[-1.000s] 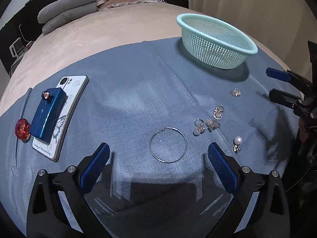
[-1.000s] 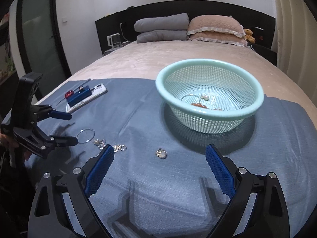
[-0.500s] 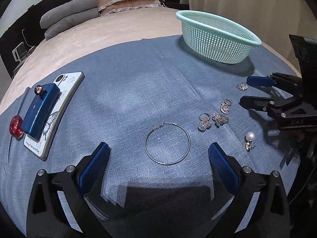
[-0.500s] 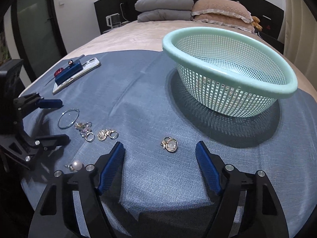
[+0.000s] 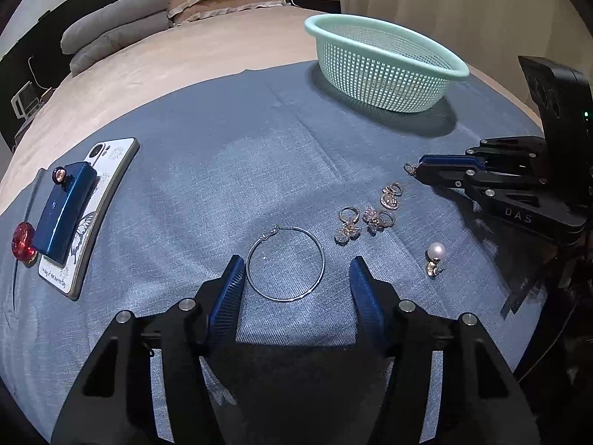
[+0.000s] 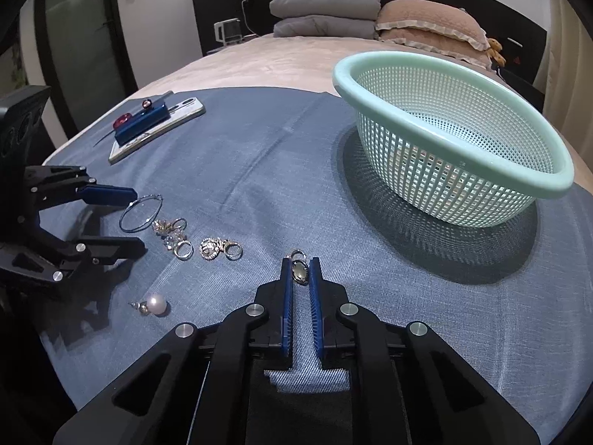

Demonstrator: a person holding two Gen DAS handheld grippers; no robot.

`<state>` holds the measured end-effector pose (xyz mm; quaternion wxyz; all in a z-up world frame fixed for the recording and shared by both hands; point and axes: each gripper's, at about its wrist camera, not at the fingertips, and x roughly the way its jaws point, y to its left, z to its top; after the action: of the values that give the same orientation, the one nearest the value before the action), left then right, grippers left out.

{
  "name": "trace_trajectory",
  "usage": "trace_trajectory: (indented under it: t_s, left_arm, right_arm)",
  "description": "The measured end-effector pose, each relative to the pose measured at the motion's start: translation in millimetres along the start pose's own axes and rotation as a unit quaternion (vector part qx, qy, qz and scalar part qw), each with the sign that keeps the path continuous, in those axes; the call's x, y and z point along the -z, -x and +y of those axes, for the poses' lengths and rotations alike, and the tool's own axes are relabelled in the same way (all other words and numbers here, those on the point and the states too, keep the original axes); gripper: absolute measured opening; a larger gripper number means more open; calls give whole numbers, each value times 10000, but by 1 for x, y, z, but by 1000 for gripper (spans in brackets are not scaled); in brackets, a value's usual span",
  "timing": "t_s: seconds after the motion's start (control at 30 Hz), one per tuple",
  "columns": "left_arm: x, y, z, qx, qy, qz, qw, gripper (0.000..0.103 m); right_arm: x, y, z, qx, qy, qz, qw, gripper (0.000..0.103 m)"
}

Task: Organize jewelry
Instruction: 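Grasp a small silver earring with the right tool while the left tool grasps the second hoop, then carry the earring and hoop over the green basket and open both tools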

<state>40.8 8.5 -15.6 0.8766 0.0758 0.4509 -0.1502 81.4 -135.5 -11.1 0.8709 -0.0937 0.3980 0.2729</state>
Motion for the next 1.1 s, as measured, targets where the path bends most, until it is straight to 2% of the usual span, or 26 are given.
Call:
trace_trajectory:
  t_s: [0.2,0.3,0.67,0.87,1.1]
  left_arm:
    - [1,1,-4,-37,23,21,10000,49]
    - [4,3,-2,-46,201,-35,9998,42]
    - [10,21,2,16,553,-81,9984,42]
    - [5,45,8,-21,636,-178,9978,41]
    - [-22,65,1,-47,379,-328,9987,41]
  right_arm:
    - [0,1,1,-88,-19,23,10000,5]
    - [1,4,0,-167,-63,52,9998,5]
    - [7,24,8,-369,-113,41,9992,4]
    - [0,48,6,-489,-135,-175,9986,4]
    - [-27,86,-8,-241,-17,-633,9977,4]
